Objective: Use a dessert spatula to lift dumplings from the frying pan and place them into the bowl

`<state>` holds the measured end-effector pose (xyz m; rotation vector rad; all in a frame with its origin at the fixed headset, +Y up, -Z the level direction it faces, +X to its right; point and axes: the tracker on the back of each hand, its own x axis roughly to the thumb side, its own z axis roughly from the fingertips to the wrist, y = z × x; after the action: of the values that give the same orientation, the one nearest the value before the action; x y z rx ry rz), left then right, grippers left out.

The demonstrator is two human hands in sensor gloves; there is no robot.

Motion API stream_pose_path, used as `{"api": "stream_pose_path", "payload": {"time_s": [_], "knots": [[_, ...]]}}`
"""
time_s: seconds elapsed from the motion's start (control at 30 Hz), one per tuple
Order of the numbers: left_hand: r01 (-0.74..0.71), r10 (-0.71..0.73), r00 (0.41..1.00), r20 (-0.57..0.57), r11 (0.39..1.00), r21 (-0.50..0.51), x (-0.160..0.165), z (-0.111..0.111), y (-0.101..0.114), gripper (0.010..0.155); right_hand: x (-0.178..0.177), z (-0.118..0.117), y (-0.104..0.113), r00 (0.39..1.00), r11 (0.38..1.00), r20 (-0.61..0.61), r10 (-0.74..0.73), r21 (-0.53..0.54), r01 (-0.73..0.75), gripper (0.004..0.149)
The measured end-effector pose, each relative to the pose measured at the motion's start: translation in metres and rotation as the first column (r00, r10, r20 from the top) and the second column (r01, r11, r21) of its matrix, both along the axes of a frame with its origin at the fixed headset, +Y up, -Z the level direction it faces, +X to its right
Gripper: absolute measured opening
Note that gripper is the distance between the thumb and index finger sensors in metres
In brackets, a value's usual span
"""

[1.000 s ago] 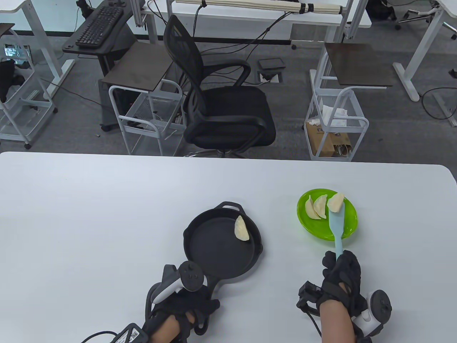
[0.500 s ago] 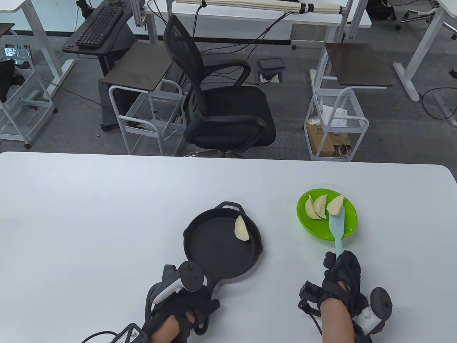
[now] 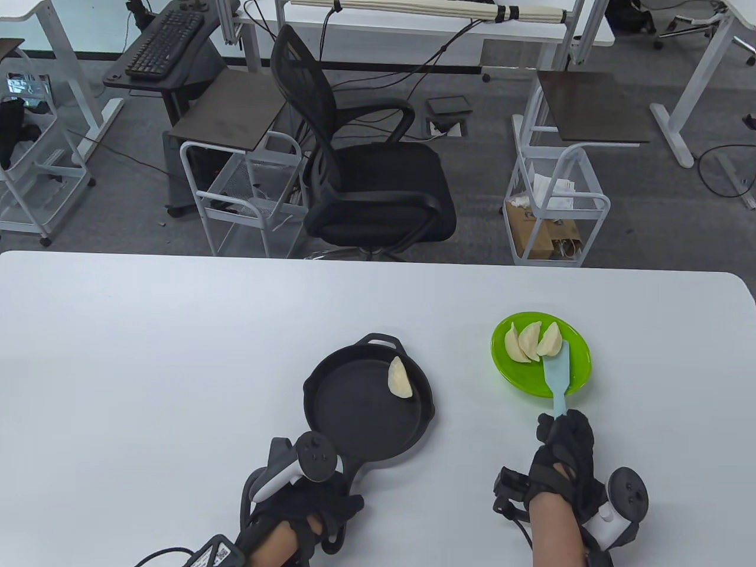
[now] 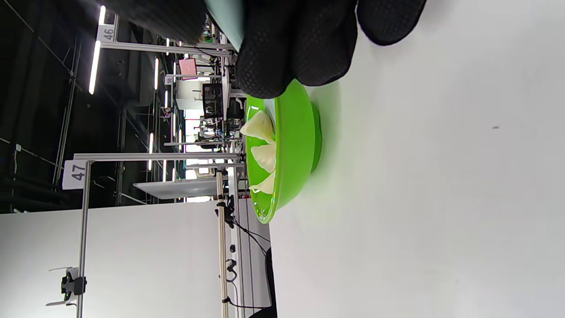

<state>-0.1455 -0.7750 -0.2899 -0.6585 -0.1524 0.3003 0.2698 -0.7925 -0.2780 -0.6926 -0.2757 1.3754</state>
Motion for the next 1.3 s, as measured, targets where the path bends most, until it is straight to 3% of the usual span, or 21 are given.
{"api": "stream_pose_path", "payload": {"time_s": [0.37, 0.67, 1.3], "knots": [[0.000, 0.000, 1.000, 0.000, 1.000, 0.000, 0.000, 0.000, 0.000, 0.070, -0.004, -0.001, 0.012, 0.986, 0.986, -0.010, 0.165, -0.001, -0.165, 0.057], [0.000, 0.000, 1.000, 0.000, 1.000, 0.000, 0.000, 0.000, 0.000, 0.070, -0.007, 0.000, 0.027, 0.928, 0.927, 0.006, 0.373, 0.044, -0.373, 0.056], [0.000, 0.000, 1.000, 0.000, 1.000, 0.000, 0.000, 0.000, 0.000, 0.070, -0.036, 0.003, 0.050, 0.884, 0.872, -0.067, 0.464, 0.213, -0.441, 0.052]]}}
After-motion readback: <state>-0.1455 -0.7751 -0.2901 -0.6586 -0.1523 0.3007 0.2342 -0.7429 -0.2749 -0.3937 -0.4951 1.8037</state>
